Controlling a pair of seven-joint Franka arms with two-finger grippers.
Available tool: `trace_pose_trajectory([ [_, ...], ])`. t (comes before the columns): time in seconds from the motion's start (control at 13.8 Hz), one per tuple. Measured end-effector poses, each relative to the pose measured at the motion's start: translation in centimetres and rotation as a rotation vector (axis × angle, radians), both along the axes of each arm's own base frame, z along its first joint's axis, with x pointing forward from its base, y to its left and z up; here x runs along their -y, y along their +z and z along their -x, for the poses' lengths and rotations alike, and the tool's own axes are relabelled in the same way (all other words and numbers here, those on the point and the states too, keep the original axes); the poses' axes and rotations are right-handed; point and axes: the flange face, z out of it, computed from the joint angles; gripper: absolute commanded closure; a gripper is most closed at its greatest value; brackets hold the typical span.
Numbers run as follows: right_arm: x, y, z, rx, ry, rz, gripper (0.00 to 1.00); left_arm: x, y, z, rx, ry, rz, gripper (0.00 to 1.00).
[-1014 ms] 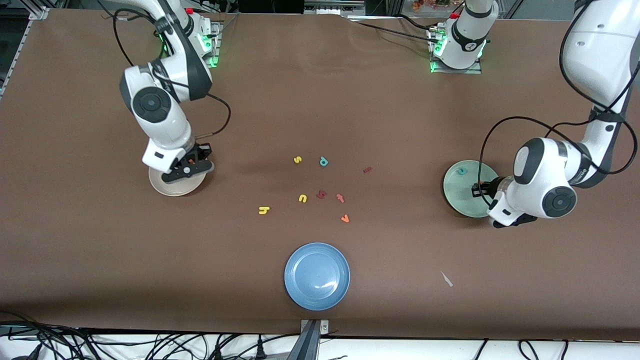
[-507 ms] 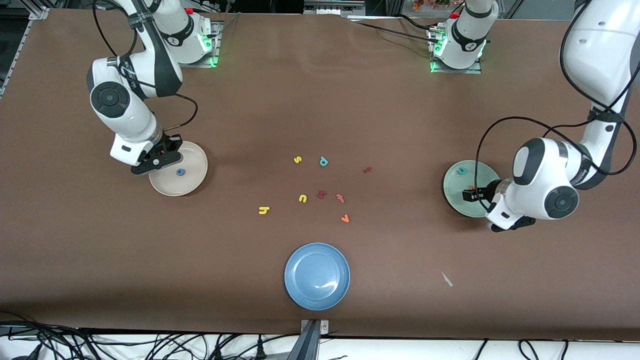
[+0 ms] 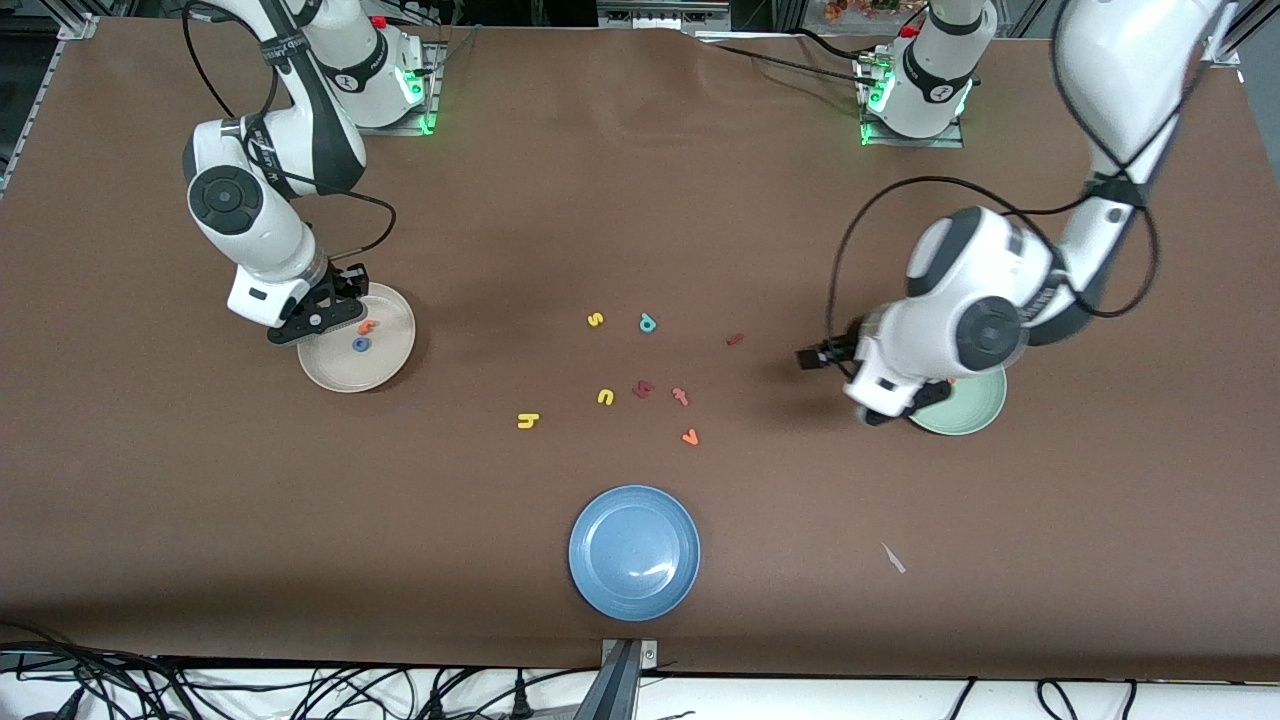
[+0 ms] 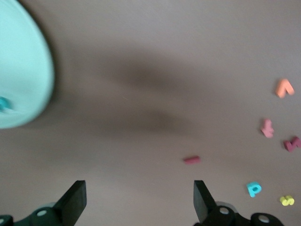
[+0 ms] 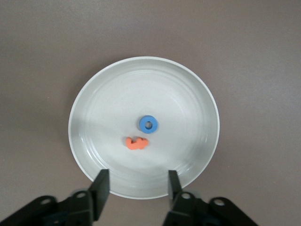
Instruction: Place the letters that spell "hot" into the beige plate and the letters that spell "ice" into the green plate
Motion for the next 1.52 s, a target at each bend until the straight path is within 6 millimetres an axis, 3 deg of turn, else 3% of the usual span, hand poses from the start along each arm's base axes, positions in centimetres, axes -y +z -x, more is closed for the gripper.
trace_pose_trajectory([
  [0.22, -0.1, 0.1, -0.1, 0.006, -0.015, -0.014, 0.24, 5.9, -3.2, 3.6, 0.034, -0.012, 0.011, 0.0],
  [0.36, -1.2, 0.6, -0.6, 0.051, -0.041, -0.073, 0.24, 8.6, -5.9, 6.3, 0.079, -0.022, -0.001, 0.01],
  [0.43, -2.9, 0.8, -1.1, 0.081, -0.038, -0.107, 0.24, 9.4, -7.2, 7.5, 0.11, -0.028, -0.015, 0.01],
  [0.51, -6.4, 0.7, -2.2, 0.116, -0.035, -0.147, 0.24, 10.0, -9.0, 8.9, 0.136, -0.034, -0.025, 0.05],
  [0.65, -10.6, -0.3, -4.4, 0.148, -0.061, -0.175, 0.24, 10.2, -11.1, 9.8, 0.17, -0.053, -0.074, 0.18],
  [0.8, -14.5, -1.5, -7.9, 0.173, -0.119, -0.204, 0.26, 10.4, -13.5, 10.5, 0.197, -0.06, -0.12, 0.37],
  [0.87, -16.1, -2.2, -9.5, 0.165, -0.165, -0.215, 0.26, 10.5, -14.3, 10.6, 0.205, -0.057, -0.127, 0.41],
  [1.09, -19.6, -4.8, -13.5, 0.112, -0.295, -0.204, 0.25, 10.8, -14.2, 10.2, 0.223, -0.038, -0.122, 0.49],
  [1.23, -21.0, -6.4, -14.9, 0.108, -0.341, -0.199, 0.25, 10.9, -13.7, 9.6, 0.235, -0.018, -0.118, 0.51],
  [1.52, -25.3, -10.2, -13.6, 0.111, -0.469, -0.181, 0.24, 10.8, -13.5, 9.2, 0.24, -0.003, -0.117, 0.55],
])
